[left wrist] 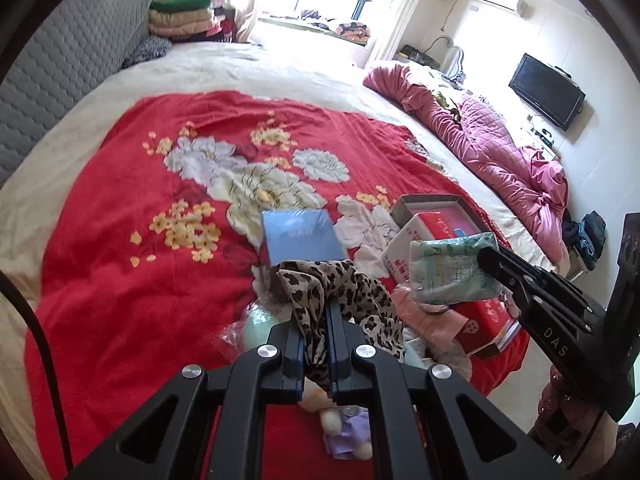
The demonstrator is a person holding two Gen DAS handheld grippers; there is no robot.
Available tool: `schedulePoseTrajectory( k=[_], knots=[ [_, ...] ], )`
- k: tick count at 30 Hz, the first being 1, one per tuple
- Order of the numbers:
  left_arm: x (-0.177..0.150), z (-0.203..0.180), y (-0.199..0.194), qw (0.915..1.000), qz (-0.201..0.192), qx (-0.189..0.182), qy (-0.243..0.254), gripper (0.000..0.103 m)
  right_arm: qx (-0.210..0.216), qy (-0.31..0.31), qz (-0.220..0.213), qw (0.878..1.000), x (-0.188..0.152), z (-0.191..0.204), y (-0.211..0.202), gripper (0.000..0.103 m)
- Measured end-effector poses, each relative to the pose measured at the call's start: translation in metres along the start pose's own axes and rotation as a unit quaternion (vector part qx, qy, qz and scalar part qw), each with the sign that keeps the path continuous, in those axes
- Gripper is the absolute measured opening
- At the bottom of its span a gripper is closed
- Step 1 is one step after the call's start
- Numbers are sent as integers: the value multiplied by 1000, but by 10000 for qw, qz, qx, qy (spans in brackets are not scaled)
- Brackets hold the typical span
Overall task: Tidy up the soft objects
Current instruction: 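Grasp the leopard-print cloth with the left tool while the right tool grasps the green wipes pack, then carry the leopard cloth and wipes pack toward the pink tray with both tools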
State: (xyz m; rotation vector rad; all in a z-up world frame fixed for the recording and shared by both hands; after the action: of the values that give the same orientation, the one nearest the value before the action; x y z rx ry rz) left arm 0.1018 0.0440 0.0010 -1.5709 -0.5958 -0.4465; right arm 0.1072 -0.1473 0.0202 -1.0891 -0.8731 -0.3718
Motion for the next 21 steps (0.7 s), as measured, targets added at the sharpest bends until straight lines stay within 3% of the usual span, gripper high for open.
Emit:
schedulePoseTrajectory(
  k=[11,21],
  knots=[
    [10,-52,-34,9990,-284,11,336,9,-44,174,-491,9986,9,-16,-48,14],
    [20,-110,-48,9962,-410,-62,761,9,-266,550,-930,9938,7,-56,-96,14]
  ],
)
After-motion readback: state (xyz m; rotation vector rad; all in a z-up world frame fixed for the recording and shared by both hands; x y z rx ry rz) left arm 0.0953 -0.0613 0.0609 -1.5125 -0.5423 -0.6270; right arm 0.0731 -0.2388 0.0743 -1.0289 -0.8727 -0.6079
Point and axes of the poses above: each gripper's, at about its wrist camera, not at the fingertips, and y roughly the way its jaws point, z to its left, x to its top, the point moved 1 cm from there along y, roughly the way its jaws point, and after that the axes turned 15 degrees about x, right-handed, at the moved point
